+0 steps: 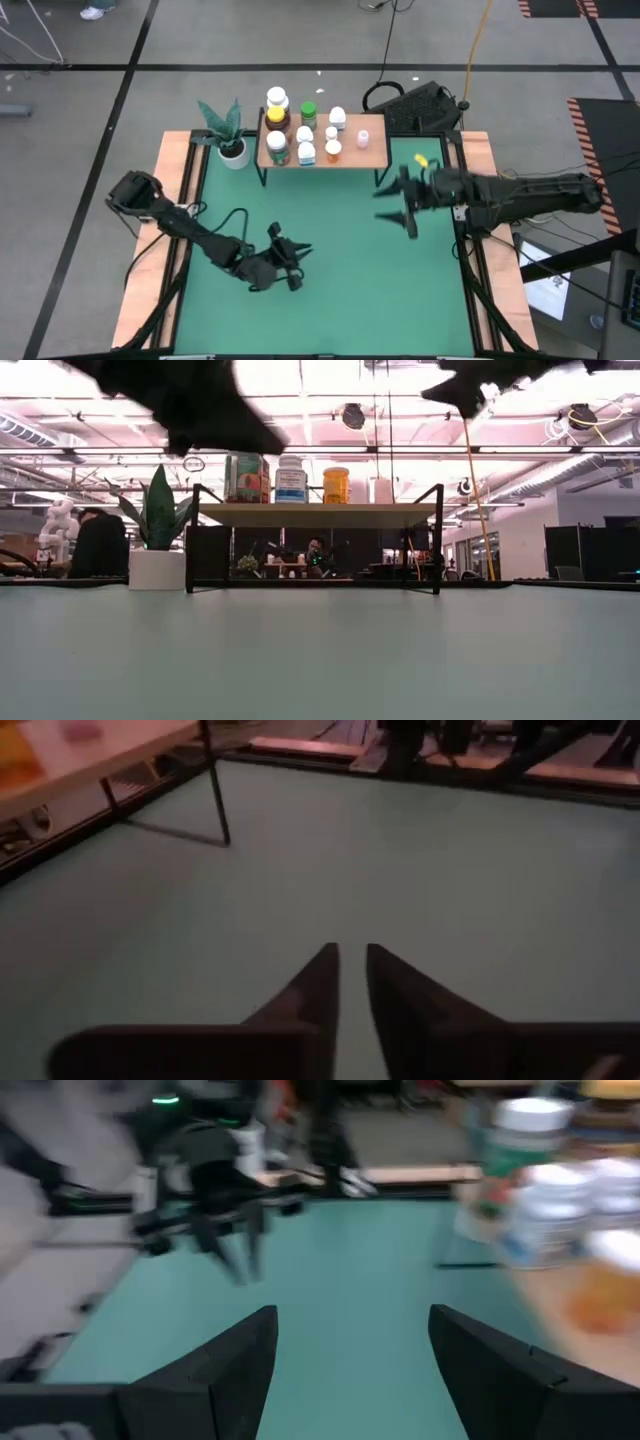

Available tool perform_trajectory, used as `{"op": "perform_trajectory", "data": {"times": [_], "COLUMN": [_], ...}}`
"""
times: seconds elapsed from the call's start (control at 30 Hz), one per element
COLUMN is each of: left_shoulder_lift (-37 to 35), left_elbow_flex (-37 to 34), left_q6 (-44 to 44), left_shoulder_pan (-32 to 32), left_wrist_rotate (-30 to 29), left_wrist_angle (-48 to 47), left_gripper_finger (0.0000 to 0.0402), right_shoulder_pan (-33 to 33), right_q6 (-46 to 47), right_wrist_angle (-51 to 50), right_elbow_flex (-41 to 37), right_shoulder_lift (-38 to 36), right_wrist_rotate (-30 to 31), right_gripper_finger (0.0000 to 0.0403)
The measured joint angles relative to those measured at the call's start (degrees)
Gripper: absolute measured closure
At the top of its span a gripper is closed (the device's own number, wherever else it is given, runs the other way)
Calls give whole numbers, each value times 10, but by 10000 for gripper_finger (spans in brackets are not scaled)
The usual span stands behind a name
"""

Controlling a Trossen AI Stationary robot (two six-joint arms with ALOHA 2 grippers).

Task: Pick and place medicine bottles onto shelf by color
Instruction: Return to Home Position

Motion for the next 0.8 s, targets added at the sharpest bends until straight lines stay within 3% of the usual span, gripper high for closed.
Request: {"op": "perform_trajectory", "data": {"times": [0.1,0.2,0.33,0.43,0.57,0.8], "left_shoulder_lift": [-32,-71,-148,-223,-335,-520], "left_elbow_flex": [-62,-130,-212,-259,-313,-408], "left_q6": [-1,-20,13,69,143,203], "left_shoulder_pan": [-6,-4,-8,-14,-24,-27], "left_wrist_rotate": [0,1,2,8,11,17], "left_wrist_angle": [12,42,100,132,136,136], "left_gripper_finger": [385,393,389,396,393,397], "right_shoulder_pan": [54,91,117,126,138,159], "right_q6": [13,13,-3,-12,-16,-5], "right_wrist_angle": [98,138,115,83,47,-4], "right_elbow_flex": [-86,-138,-151,-151,-151,-151], "right_shoulder_lift": [-18,-27,-51,-88,-150,-232], "right_wrist_rotate": [5,47,106,108,107,107], "right_gripper_finger": [149,149,151,165,209,335]}}
